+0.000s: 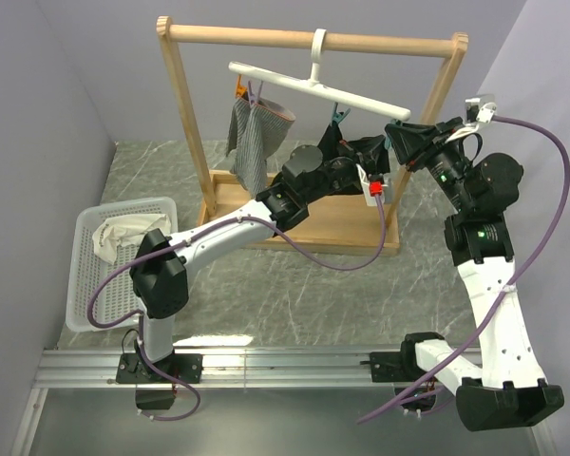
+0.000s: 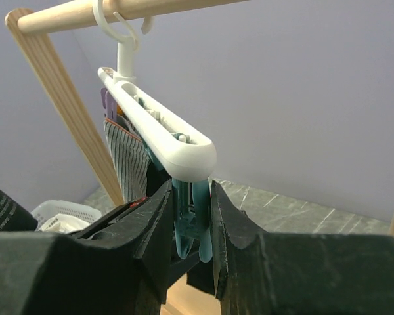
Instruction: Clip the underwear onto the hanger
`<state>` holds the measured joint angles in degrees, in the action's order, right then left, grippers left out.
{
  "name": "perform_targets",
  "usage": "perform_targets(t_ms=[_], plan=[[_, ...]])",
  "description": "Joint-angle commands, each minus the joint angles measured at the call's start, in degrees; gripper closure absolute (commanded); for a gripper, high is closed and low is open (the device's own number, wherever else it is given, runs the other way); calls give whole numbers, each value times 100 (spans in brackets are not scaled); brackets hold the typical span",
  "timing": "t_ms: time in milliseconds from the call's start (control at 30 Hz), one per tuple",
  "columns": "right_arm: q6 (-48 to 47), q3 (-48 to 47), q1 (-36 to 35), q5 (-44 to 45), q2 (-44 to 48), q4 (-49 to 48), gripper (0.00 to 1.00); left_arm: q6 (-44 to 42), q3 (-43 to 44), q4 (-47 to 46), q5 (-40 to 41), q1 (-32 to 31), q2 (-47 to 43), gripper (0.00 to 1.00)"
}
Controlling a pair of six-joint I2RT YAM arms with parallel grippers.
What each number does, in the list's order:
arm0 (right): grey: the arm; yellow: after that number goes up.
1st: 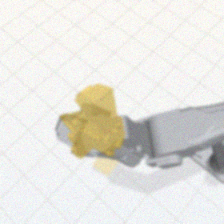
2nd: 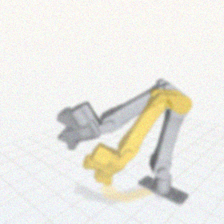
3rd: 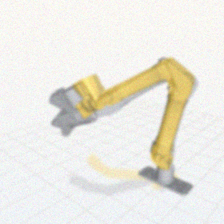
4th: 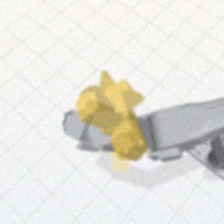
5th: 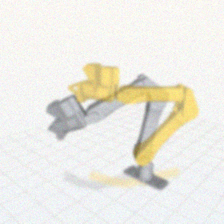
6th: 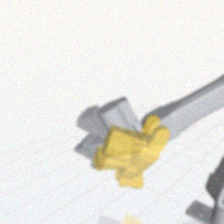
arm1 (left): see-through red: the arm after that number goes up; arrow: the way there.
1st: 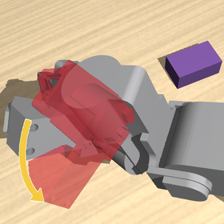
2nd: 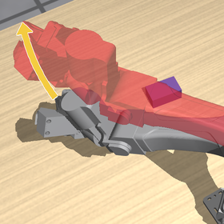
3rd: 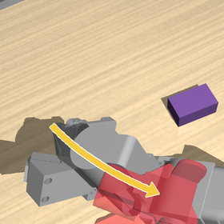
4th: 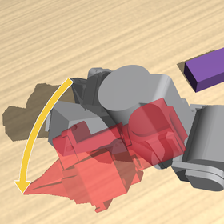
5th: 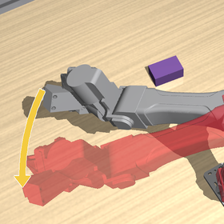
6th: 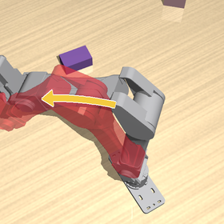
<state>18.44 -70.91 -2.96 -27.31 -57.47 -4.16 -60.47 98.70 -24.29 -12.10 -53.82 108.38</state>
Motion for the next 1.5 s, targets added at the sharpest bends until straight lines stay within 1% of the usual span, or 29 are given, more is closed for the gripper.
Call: perform_targets(t_ms=[0, 200, 300, 467, 800, 933, 1467], plan=[[143, 148, 59, 147, 280, -208, 100, 237, 457, 91, 181, -5, -62, 100], [28, 201, 68, 261, 307, -225, 100, 395, 563, 48, 261, -6, -18, 100], [-7, 236, 68, 515, 307, -225, 100, 474, 537, 21, 348, -14, -27, 100], [168, 280, 85, 753, 289, -400, 100, 667, 484, -49, 357, -14, -80, 100], [590, 341, 173, 824, 201, -717, 100, 1054, 484, -5, 480, -14, -141, 100], [863, 499, 191, 815, 166, -937, 100, 1273, 502, 39, 550, -23, -159, 99], [1083, 579, 199, 745, -53, -1288, 100, 1687, 545, 285, 410, -32, -221, 100]])
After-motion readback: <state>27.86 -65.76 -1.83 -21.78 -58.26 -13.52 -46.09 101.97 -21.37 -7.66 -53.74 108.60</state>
